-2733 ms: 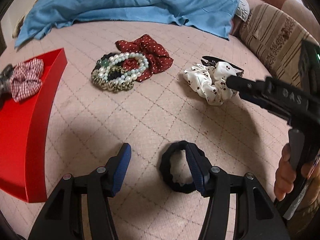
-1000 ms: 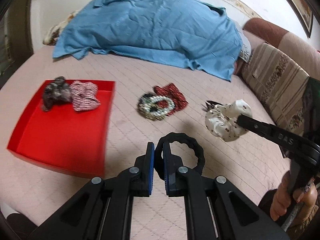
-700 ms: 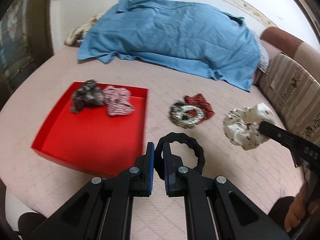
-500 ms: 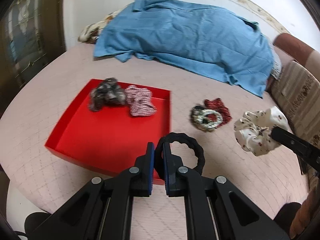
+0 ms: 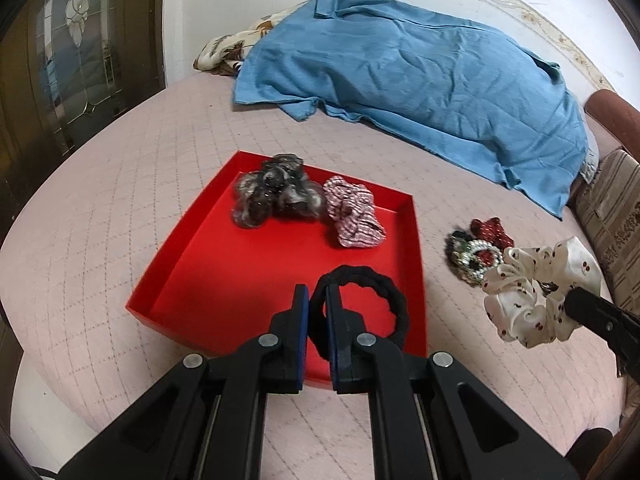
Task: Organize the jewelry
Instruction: 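Carry the hair tie and white scrunchie into the red tray and release both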
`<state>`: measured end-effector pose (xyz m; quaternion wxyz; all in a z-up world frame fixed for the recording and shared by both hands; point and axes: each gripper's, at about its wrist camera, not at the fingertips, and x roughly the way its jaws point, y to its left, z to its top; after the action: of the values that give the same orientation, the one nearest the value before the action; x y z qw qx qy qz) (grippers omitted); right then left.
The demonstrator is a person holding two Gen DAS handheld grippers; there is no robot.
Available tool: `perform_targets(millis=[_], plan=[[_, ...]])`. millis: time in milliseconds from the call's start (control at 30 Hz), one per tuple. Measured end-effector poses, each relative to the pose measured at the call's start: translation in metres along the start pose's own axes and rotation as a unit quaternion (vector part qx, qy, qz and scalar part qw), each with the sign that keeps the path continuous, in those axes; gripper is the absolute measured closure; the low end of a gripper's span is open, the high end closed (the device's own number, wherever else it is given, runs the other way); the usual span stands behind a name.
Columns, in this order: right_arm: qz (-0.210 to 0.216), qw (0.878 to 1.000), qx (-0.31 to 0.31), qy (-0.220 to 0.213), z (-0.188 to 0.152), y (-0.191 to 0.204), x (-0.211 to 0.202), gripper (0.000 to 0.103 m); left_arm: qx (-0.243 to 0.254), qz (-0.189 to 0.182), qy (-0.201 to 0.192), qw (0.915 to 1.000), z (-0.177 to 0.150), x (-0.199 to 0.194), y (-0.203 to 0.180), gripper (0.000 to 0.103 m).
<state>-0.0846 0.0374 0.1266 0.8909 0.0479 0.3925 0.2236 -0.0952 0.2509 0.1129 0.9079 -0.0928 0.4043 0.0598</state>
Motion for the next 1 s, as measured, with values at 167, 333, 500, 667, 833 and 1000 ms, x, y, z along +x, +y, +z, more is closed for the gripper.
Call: perform_targets(millis=[167, 333, 500, 667, 833, 1000], plan=[[0.007, 1.0, -0.012, 0.012, 0.005, 0.015, 0.016, 0.091, 0.002, 0.01, -0.004, 0.9999, 0.01, 0.012, 0.009, 0.095], [0.013, 0.999, -0.022, 0.02, 0.011, 0.029, 0.031, 0.091, 0.007, 0.02, -0.004, 0.9998, 0.019, 0.024, 0.02, 0.095], [0.025, 0.999, -0.025, 0.025, 0.017, 0.038, 0.046, 0.091, 0.024, 0.037, -0.002, 0.999, 0.029, 0.038, 0.032, 0.095], [0.033, 0.999, -0.019, 0.039, 0.02, 0.043, 0.067, 0.091, 0.028, 0.05, -0.002, 0.9984, 0.038, 0.05, 0.046, 0.095], [0.036, 0.998, -0.011, 0.046, 0.024, 0.045, 0.084, 0.091, 0.017, 0.05, 0.007, 0.9986, 0.034, 0.062, 0.062, 0.095], [0.043, 0.997, 0.001, 0.057, 0.027, 0.045, 0.104, 0.091, 0.003, 0.038, 0.026, 0.9989, 0.031, 0.074, 0.074, 0.095]])
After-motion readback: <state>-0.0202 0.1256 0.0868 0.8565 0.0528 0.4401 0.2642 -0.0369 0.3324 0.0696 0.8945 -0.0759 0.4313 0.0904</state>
